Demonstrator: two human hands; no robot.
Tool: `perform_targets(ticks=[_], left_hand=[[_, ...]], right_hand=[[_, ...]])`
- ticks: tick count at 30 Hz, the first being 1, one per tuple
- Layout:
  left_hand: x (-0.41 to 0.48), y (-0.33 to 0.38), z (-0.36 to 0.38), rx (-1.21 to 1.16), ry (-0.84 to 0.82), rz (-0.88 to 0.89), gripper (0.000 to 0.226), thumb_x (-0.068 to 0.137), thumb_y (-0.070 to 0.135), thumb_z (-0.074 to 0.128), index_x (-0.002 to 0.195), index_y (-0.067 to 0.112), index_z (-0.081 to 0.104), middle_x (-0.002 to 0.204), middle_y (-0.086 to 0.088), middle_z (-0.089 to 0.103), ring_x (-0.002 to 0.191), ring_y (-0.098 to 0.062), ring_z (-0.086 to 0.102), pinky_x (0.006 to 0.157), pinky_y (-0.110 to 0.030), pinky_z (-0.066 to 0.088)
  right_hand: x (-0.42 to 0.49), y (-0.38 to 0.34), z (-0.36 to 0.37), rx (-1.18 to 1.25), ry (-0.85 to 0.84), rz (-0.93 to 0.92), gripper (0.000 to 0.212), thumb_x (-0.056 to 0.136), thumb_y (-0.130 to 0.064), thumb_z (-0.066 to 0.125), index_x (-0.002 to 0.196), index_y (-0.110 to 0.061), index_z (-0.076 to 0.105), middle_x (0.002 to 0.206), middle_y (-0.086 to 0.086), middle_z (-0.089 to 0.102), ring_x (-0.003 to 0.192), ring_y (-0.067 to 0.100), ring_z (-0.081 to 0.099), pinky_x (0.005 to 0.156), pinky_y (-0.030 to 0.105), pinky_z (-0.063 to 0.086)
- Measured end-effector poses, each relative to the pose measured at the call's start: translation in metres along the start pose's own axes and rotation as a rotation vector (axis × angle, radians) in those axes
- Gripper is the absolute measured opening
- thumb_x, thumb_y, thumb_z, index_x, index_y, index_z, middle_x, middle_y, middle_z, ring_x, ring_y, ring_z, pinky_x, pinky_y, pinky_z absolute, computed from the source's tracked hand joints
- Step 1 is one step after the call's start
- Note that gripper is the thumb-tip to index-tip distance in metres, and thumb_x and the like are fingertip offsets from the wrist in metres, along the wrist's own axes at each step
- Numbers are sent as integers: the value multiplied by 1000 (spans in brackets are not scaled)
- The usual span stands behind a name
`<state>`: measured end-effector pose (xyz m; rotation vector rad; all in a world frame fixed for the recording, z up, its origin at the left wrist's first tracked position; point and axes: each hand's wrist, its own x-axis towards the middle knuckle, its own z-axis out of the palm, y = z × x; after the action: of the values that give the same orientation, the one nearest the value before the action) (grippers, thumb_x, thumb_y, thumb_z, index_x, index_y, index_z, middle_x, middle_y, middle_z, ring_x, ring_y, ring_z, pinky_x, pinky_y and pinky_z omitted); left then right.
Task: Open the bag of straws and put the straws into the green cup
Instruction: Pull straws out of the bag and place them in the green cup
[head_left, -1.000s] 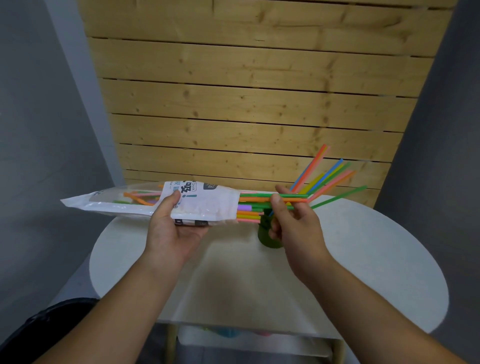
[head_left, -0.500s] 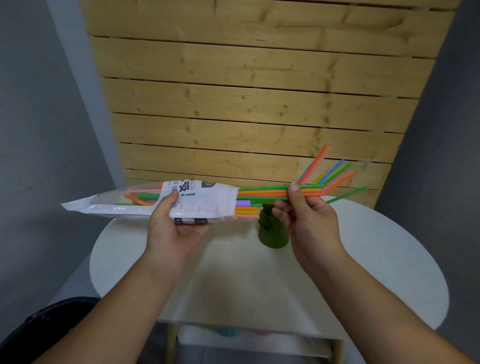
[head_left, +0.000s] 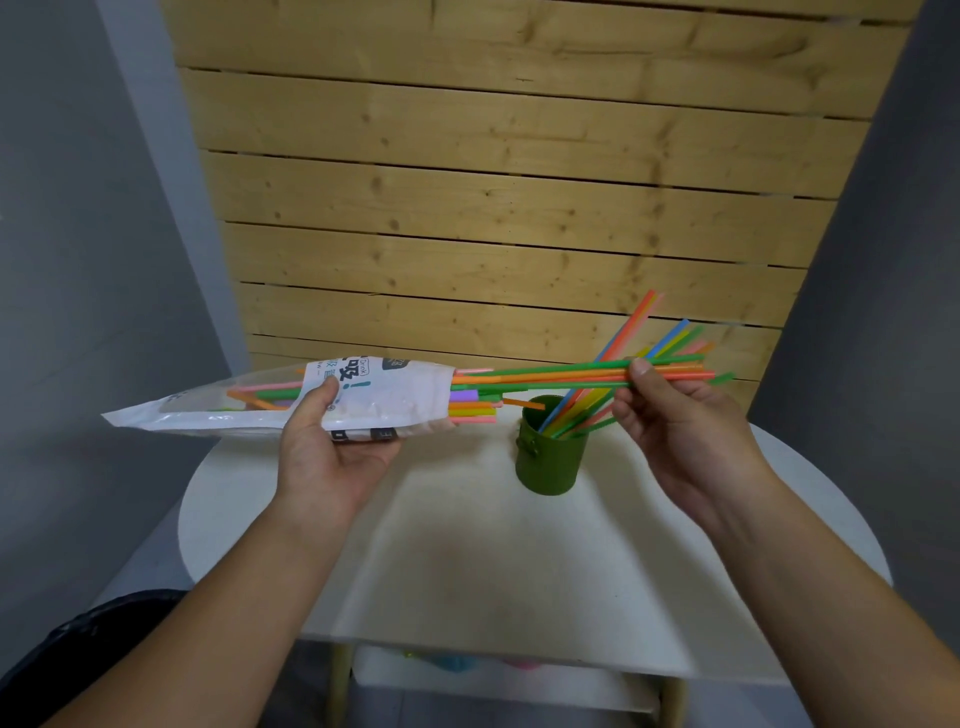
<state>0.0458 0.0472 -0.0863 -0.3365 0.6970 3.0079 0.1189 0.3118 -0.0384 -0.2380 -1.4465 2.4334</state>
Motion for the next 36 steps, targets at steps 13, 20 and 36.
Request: perform_targets(ticks=[13, 20, 36], left_hand=[[4, 4, -3, -22, 12, 16, 29, 96, 18, 63, 124, 12, 63, 114, -14, 76, 104, -35, 74, 95, -58, 55], [4, 6, -4, -38, -3, 21, 33, 95, 17, 64, 128, 11, 62, 117, -15, 75, 106, -37, 73, 95, -60, 54], [5, 4, -6, -47, -5, 17, 35, 95, 18, 64, 129, 11, 60, 122, -16, 73, 108, -38, 72, 95, -61, 53]], right_hand=[[0, -29, -36, -130, 58, -136, 12, 92, -13, 64, 93, -4, 72, 72, 0, 69, 64, 9, 63, 66, 19, 55], [-4, -43, -59, -138, 129, -174, 15, 86, -19, 67, 88, -4, 69, 69, -1, 67, 63, 8, 62, 67, 17, 55], [-5, -52, -98, -444, 300, -291, 14, 93, -18, 65, 86, -6, 68, 79, 13, 62, 71, 19, 61, 66, 17, 58]])
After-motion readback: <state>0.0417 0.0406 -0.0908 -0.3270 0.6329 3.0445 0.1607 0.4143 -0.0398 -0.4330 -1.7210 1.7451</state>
